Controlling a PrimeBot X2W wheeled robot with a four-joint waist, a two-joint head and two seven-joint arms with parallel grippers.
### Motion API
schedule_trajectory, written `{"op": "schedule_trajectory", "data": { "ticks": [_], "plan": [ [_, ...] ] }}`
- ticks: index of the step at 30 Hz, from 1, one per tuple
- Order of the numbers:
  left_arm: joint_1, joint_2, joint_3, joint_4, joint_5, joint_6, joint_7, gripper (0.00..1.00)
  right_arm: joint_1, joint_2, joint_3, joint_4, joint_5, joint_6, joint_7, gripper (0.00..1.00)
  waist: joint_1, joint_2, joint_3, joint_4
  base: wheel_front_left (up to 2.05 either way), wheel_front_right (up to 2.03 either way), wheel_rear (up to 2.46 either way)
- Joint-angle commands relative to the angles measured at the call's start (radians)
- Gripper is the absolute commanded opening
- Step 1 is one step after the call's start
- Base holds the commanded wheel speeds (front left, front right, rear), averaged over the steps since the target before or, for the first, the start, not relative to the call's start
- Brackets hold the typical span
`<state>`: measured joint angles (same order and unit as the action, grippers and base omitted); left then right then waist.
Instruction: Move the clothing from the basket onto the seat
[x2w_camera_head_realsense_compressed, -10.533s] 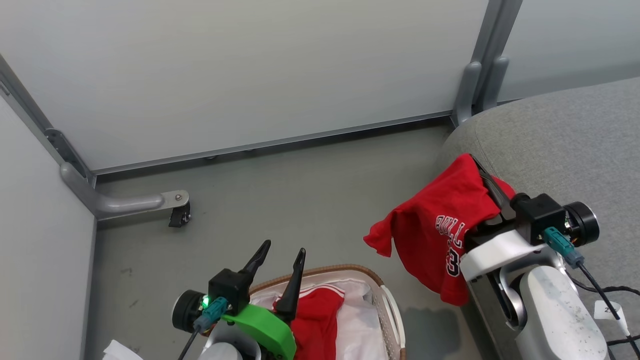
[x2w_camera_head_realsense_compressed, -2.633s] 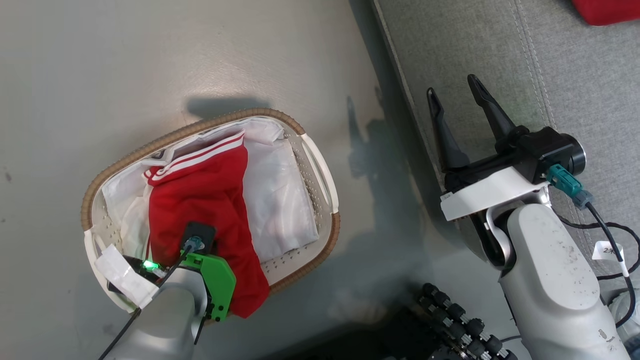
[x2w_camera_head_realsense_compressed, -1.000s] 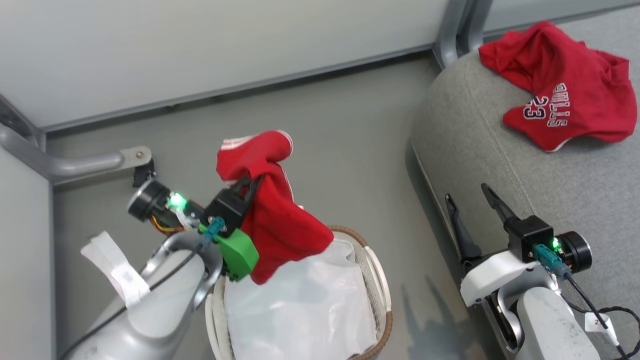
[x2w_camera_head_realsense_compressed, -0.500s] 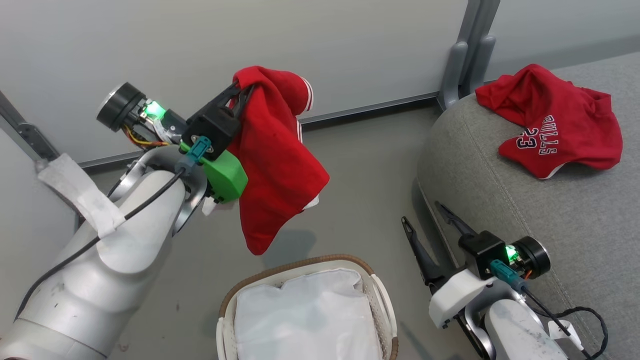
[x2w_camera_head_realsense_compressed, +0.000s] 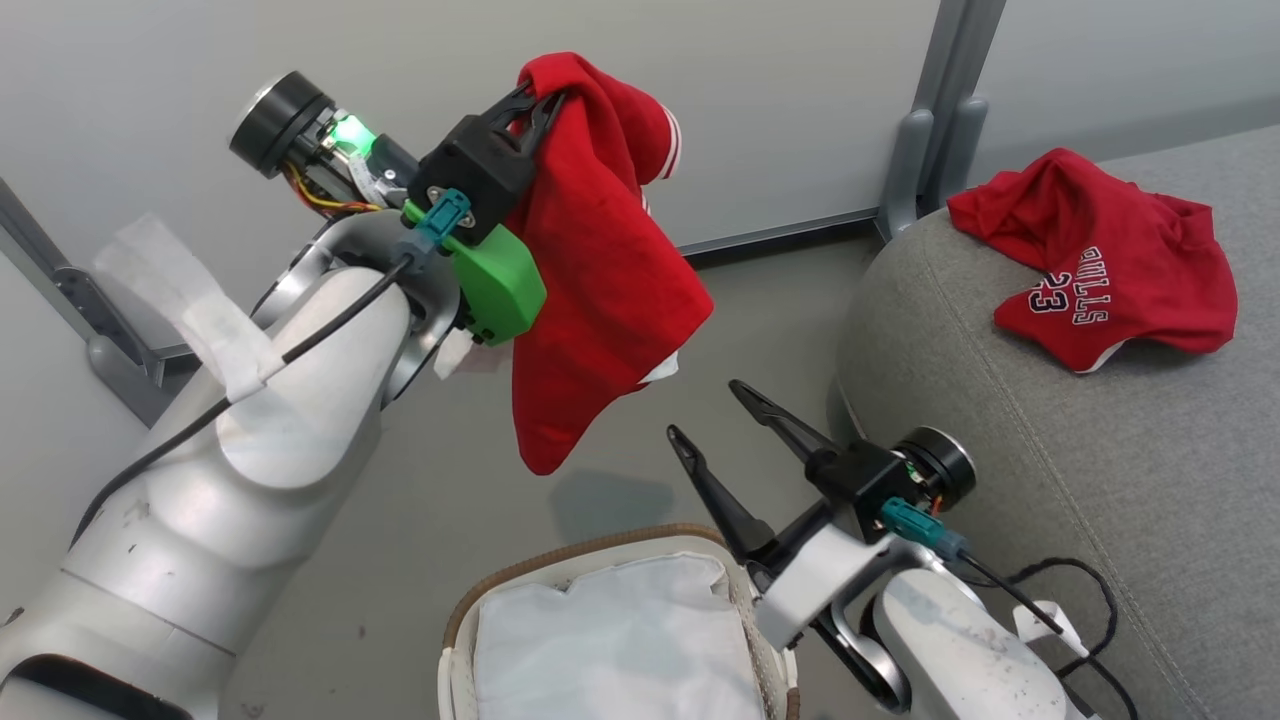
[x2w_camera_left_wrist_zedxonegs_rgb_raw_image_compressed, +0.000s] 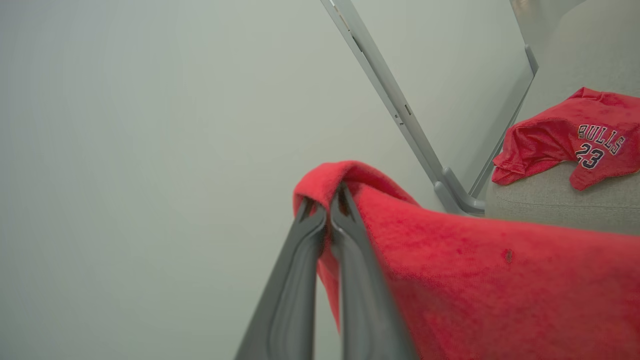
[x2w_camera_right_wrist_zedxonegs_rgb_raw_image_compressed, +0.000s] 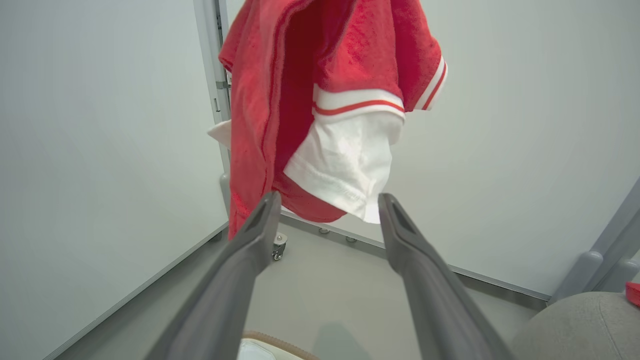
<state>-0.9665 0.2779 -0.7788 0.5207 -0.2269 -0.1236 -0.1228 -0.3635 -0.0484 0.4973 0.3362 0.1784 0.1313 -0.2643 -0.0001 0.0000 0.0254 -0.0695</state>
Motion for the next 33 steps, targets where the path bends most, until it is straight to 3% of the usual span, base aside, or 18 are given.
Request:
{"op": "schedule_trajectory", "data": {
  "ticks": [1,6,15,16,18,19,33],
  "plan": [
    [-0.025,-0.007,-0.006,-0.003,-0.005,-0.003,0.004,0.00,-0.024,-0.004,0.026,0.000,0.015,-0.001,0.000,1.00,0.0001,0.0000,-0.002,0.003,0.00,0.00,0.00],
    [-0.048,-0.050,-0.036,-0.004,-0.019,-0.004,0.007,0.00,-0.091,-0.004,0.084,0.014,0.051,-0.001,0.000,1.00,0.0001,0.0000,-0.007,0.029,0.00,0.00,0.00],
    [-0.056,-0.099,-0.082,-0.015,-0.065,-0.006,0.012,0.00,-0.163,-0.004,0.076,0.045,0.040,-0.001,0.000,1.00,0.0001,0.0000,-0.013,0.076,0.00,0.00,0.00],
    [-0.051,-0.100,-0.085,-0.018,-0.072,-0.006,0.012,0.00,-0.162,-0.004,0.075,0.046,0.041,-0.001,0.000,0.49,0.0001,0.0000,-0.014,0.080,0.00,0.00,0.00],
    [-0.039,-0.096,-0.090,-0.021,-0.085,-0.006,0.011,0.00,-0.160,-0.004,0.071,0.044,0.041,-0.001,0.000,0.13,0.0001,0.0000,-0.016,0.085,0.00,0.00,0.00],
    [-0.033,-0.091,-0.092,-0.023,-0.090,-0.006,0.008,0.00,-0.156,-0.004,0.068,0.041,0.039,-0.001,0.000,0.00,0.0001,0.0000,-0.016,0.087,0.00,0.00,0.00],
    [0.121,-0.056,-0.059,0.003,-0.176,0.040,-0.053,0.00,-0.115,-0.004,0.027,-0.005,0.022,-0.001,0.000,0.00,0.0001,0.0000,-0.017,0.076,0.00,0.00,0.00]
  ]
}}
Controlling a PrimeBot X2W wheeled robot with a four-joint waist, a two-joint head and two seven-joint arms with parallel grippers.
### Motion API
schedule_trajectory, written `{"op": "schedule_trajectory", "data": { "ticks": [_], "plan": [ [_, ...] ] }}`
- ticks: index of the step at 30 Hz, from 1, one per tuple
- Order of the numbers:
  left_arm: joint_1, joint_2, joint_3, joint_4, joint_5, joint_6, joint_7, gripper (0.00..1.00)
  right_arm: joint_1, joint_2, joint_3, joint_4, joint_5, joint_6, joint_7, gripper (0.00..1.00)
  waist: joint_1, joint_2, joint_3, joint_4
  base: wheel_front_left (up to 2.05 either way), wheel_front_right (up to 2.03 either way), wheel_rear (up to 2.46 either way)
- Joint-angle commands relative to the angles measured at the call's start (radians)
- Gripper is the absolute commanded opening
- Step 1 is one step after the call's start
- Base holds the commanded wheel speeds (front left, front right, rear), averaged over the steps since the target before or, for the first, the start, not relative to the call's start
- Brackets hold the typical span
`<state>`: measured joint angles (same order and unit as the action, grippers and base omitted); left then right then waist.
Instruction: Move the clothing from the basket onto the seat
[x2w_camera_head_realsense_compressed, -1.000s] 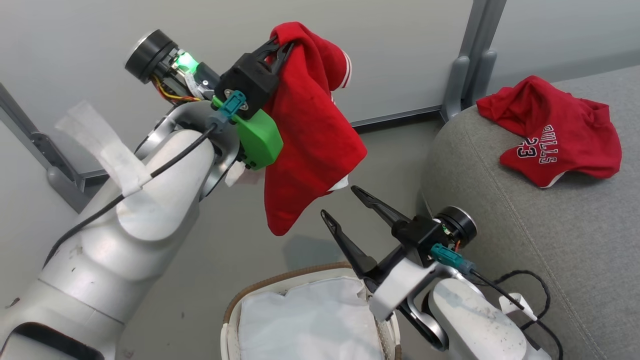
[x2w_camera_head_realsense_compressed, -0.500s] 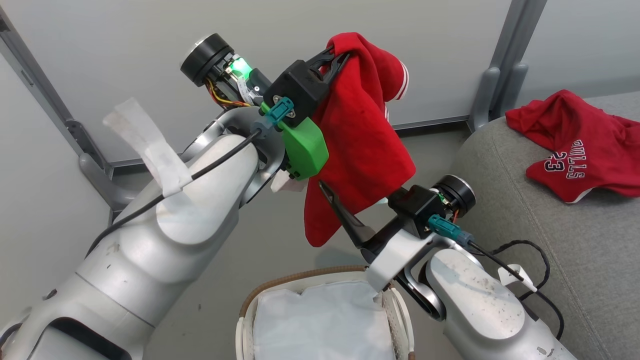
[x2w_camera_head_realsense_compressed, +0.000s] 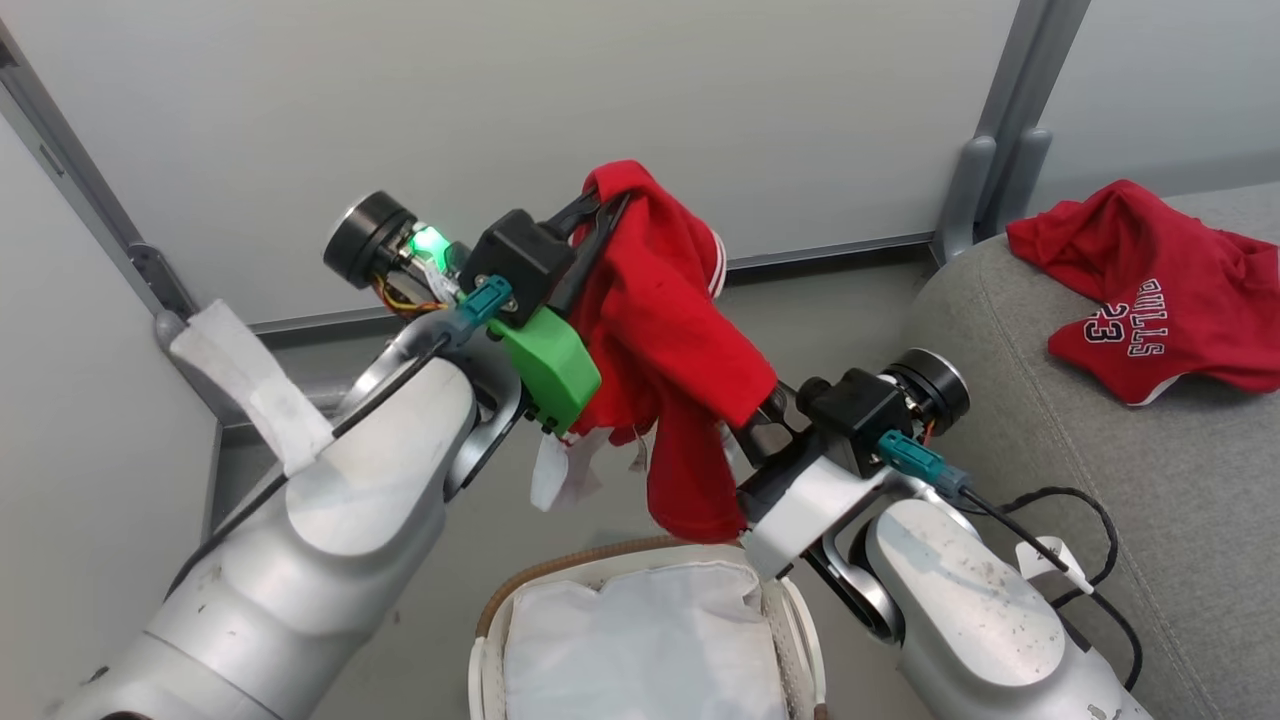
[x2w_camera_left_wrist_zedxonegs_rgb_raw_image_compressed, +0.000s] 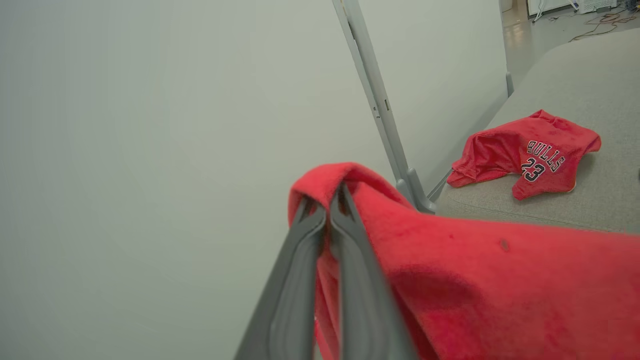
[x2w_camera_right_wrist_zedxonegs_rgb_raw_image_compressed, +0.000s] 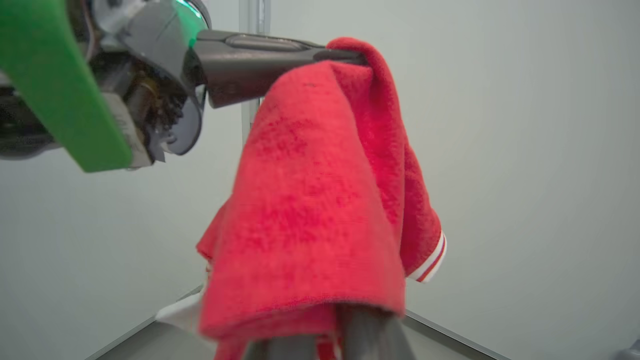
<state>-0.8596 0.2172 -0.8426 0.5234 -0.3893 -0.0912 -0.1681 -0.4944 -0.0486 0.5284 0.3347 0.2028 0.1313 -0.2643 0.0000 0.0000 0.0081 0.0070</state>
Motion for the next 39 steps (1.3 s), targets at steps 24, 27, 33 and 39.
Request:
{"op": "schedule_trajectory", "data": {
  "ticks": [24,27,33,39],
  "plan": [
    [0.485,-0.098,0.244,-0.091,0.016,0.018,-0.096,1.00,0.066,-0.003,-0.219,-0.013,-0.104,-0.001,0.000,0.00,0.0000,0.0000,0.015,-0.022,0.00,0.00,0.00],
    [0.539,-0.115,0.271,-0.095,0.044,0.005,-0.096,1.00,0.083,-0.004,-0.253,-0.013,-0.116,-0.001,0.000,0.00,0.0000,0.0000,0.016,-0.027,0.00,0.00,0.00],
    [0.592,-0.138,0.315,-0.103,0.088,-0.014,-0.096,1.00,0.097,-0.003,-0.298,-0.020,-0.129,-0.001,0.000,0.00,0.0000,0.0000,0.019,-0.042,0.00,0.00,0.00],
    [0.611,-0.155,0.344,-0.111,0.120,-0.027,-0.096,1.00,0.079,-0.004,-0.318,-0.030,-0.134,-0.001,0.000,0.00,0.0000,0.0000,0.022,-0.071,0.00,0.00,0.00]
  ]
}}
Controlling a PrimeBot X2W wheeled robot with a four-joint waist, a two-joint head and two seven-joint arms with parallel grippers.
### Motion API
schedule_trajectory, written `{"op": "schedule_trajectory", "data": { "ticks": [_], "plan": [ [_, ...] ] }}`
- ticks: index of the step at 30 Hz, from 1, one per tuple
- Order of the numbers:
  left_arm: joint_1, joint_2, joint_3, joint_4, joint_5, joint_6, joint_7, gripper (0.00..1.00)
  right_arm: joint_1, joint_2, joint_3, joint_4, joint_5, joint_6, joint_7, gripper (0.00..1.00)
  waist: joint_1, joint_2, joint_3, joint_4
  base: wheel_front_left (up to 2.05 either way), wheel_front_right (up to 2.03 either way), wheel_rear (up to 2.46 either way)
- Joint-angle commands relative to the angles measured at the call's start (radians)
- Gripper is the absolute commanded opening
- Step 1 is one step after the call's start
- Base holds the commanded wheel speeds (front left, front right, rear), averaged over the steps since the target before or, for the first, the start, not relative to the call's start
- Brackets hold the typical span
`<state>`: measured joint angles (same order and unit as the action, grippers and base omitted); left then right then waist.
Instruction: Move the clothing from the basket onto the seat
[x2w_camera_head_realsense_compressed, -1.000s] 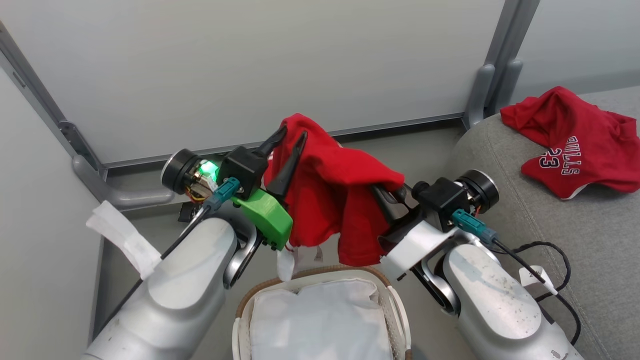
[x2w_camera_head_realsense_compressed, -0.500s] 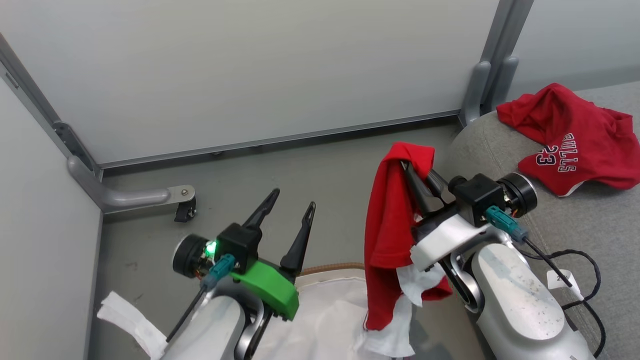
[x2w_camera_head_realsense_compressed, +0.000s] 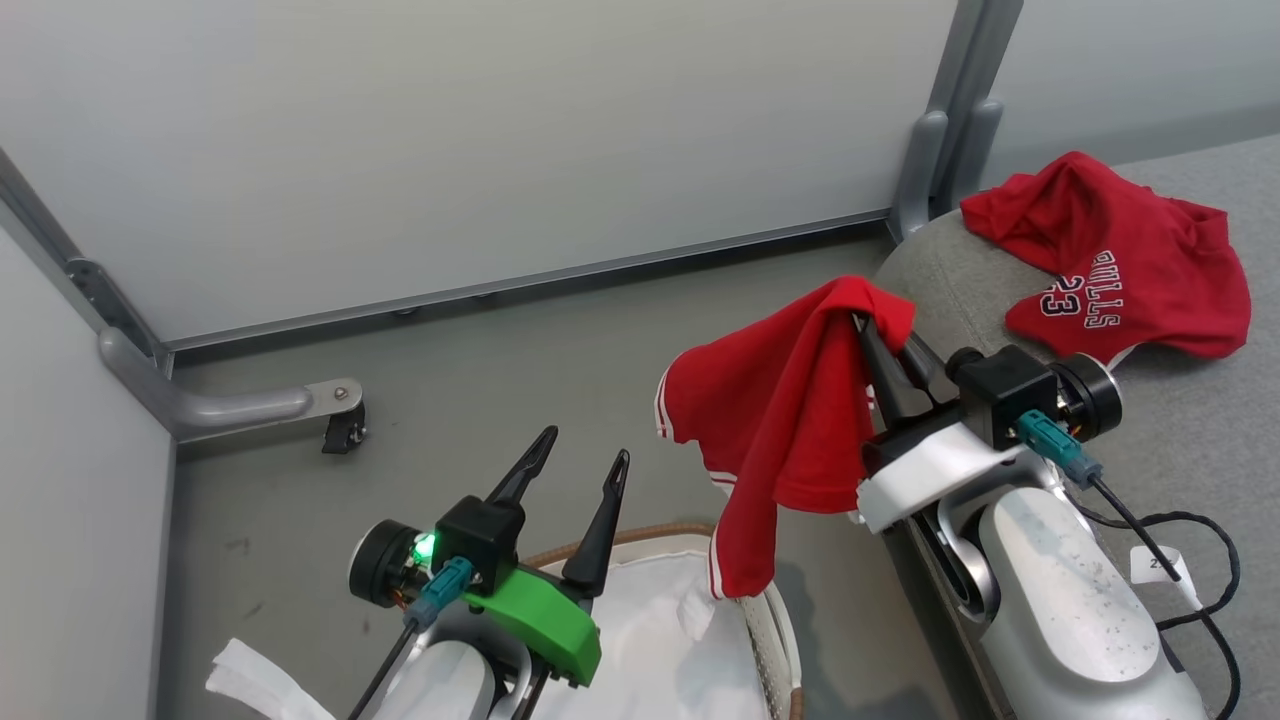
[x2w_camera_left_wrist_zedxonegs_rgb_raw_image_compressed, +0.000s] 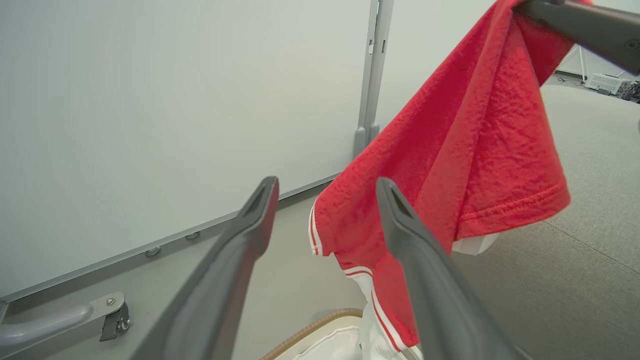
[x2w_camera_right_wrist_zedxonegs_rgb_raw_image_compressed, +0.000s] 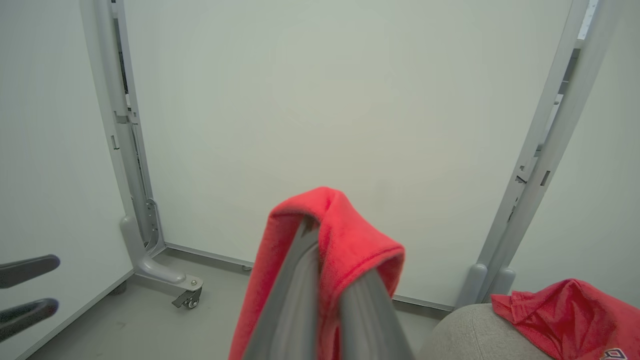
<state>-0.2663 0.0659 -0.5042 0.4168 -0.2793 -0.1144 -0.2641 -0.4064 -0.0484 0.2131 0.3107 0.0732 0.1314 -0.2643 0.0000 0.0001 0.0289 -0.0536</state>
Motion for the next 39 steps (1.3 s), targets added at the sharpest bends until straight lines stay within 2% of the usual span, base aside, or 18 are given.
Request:
{"op": "schedule_trajectory", "data": {
  "ticks": [1,7,16,22,32,36,39],
  "plan": [
    [0.020,-0.005,0.009,-0.006,0.013,-0.005,0.000,1.00,-0.013,-0.004,-0.007,-0.009,-0.006,-0.001,0.000,0.00,0.0000,-0.0001,0.003,-0.017,0.00,0.00,0.00],
    [0.028,-0.011,0.028,-0.016,0.023,-0.011,0.000,1.00,-0.025,-0.004,-0.027,-0.032,-0.023,-0.001,0.000,0.00,0.0000,-0.0001,0.019,-0.101,0.00,0.00,0.00],
    [0.009,-0.014,0.010,-0.044,0.025,-0.015,0.000,1.00,-0.022,-0.004,-0.066,-0.063,-0.054,-0.001,0.000,0.00,0.0000,-0.0001,0.060,-0.276,0.00,0.00,0.00],
    [-0.014,-0.014,-0.021,-0.048,0.015,-0.017,0.000,1.00,-0.014,-0.003,-0.124,-0.073,-0.068,-0.001,0.000,0.00,0.0000,-0.0001,0.084,-0.346,0.00,0.00,0.00],
    [-0.036,-0.013,-0.056,-0.038,0.020,-0.016,0.000,1.00,-0.067,-0.003,-0.176,-0.084,-0.060,-0.001,0.000,0.00,0.0000,-0.0001,0.134,-0.361,0.00,0.00,0.00],
    [-0.054,-0.013,-0.074,-0.034,0.024,-0.017,0.000,1.00,-0.146,-0.003,-0.185,-0.082,-0.074,-0.001,0.000,0.00,0.0000,-0.0001,0.178,-0.340,0.00,0.00,0.00],
    [-0.077,-0.012,-0.083,-0.033,0.035,-0.017,0.000,1.00,-0.252,-0.009,-0.228,-0.086,-0.102,-0.001,0.000,0.00,0.0000,-0.0001,0.220,-0.317,0.00,0.00,0.00]
  ]
}}
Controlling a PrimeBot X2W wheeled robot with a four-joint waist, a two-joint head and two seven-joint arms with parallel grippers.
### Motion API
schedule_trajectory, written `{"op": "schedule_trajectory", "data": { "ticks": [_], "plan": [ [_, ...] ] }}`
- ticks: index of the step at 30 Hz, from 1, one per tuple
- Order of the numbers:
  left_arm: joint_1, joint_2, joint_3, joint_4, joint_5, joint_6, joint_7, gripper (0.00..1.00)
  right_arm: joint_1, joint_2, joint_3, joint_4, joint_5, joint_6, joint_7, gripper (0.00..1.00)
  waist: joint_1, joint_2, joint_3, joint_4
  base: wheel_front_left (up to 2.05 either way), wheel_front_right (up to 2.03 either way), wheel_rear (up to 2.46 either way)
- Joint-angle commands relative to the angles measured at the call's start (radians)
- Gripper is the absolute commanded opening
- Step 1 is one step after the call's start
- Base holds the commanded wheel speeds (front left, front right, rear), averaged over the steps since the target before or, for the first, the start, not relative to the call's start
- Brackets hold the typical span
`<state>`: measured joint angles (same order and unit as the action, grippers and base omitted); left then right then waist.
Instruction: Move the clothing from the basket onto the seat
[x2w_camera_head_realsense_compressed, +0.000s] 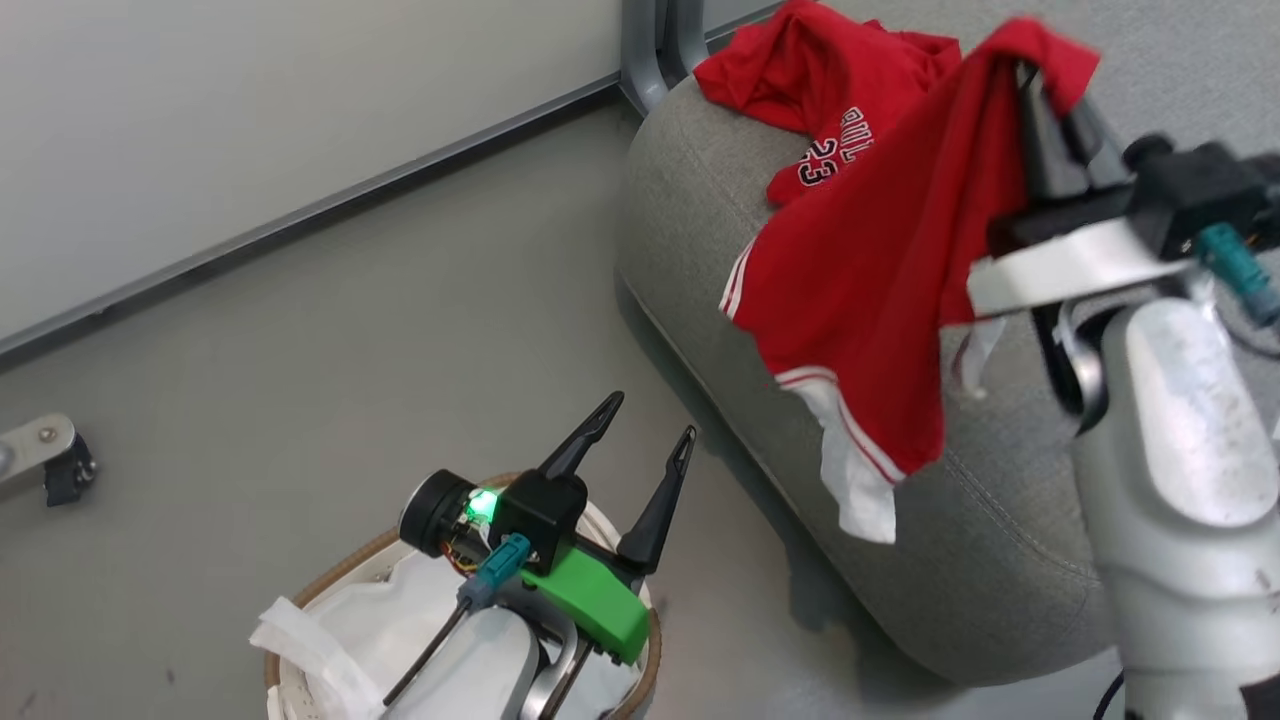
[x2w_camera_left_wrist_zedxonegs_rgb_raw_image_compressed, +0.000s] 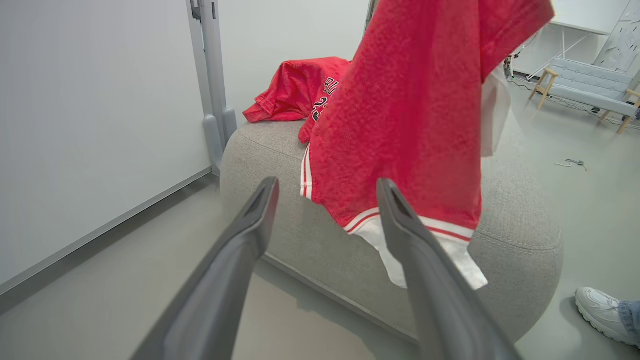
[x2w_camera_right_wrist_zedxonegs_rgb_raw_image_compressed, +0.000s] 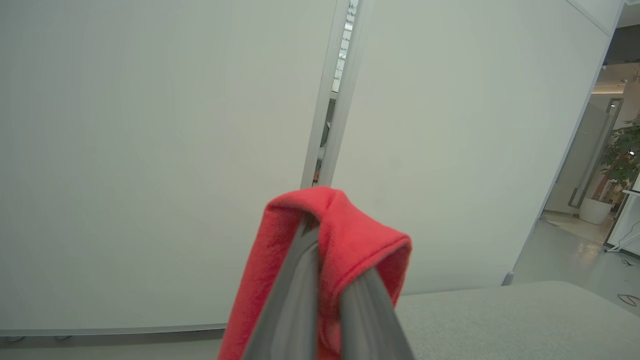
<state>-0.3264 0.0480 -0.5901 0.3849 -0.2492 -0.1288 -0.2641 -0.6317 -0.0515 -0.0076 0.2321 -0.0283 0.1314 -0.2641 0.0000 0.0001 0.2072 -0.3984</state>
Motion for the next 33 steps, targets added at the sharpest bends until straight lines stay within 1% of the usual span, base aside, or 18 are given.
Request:
{"op": "schedule_trajectory", "data": {
  "ticks": [1,3,7,12,16,20,23,25,30,33],
  "plan": [
    [-0.022,0.006,0.004,-0.002,0.006,-0.002,0.000,1.00,-0.061,-0.009,-0.028,-0.012,-0.003,-0.001,0.000,0.00,0.0000,-0.0001,0.055,0.034,0.00,0.00,0.00],
    [-0.037,0.011,0.006,-0.008,0.017,-0.002,0.000,1.00,-0.147,-0.025,-0.058,-0.013,-0.009,-0.001,0.000,0.00,0.0000,-0.0001,0.085,0.048,0.00,0.00,0.00],
    [-0.065,0.016,-0.009,-0.025,0.032,-0.002,0.000,1.00,-0.324,-0.105,-0.106,-0.001,-0.039,-0.001,0.000,0.00,0.0000,-0.0001,0.139,0.090,0.00,0.00,0.00],
    [-0.101,0.017,-0.009,-0.054,0.042,-0.002,0.000,1.00,-0.557,-0.264,-0.177,0.077,-0.045,-0.001,0.017,0.00,0.0000,-0.0001,0.198,0.151,0.00,0.00,0.00],
    [-0.125,0.014,-0.007,-0.071,0.041,-0.002,0.000,1.00,-0.696,-0.387,-0.207,0.140,-0.070,-0.001,0.039,0.00,0.0000,-0.0001,0.243,0.193,0.00,0.00,0.00],
    [-0.160,0.012,-0.003,-0.086,0.044,-0.002,0.000,1.00,-0.742,-0.453,-0.234,0.220,-0.110,-0.001,0.039,0.00,0.0000,-0.0001,0.291,0.220,0.00,0.00,0.00],
    [-0.177,0.011,-0.001,-0.098,0.046,-0.002,0.000,1.00,-0.721,-0.481,-0.259,0.285,-0.120,-0.001,0.026,0.00,0.0000,-0.0001,0.325,0.235,0.00,0.00,0.00],
    [-0.190,0.012,0.002,-0.108,0.043,-0.002,0.000,1.00,-0.691,-0.474,-0.290,0.329,-0.126,-0.001,0.017,0.00,0.0000,-0.0001,0.346,0.238,0.00,0.00,0.00],
    [-0.201,0.026,0.000,-0.119,0.051,-0.002,0.000,1.00,-0.598,-0.422,-0.366,0.432,-0.158,-0.001,-0.001,0.00,0.0000,-0.0001,0.391,0.239,0.00,0.00,0.00],
    [-0.202,0.032,-0.003,-0.119,0.056,-0.002,0.000,1.00,-0.533,-0.381,-0.403,0.450,-0.171,-0.001,-0.001,0.00,0.0000,-0.0001,0.411,0.235,0.00,0.00,0.00]
  ]
}}
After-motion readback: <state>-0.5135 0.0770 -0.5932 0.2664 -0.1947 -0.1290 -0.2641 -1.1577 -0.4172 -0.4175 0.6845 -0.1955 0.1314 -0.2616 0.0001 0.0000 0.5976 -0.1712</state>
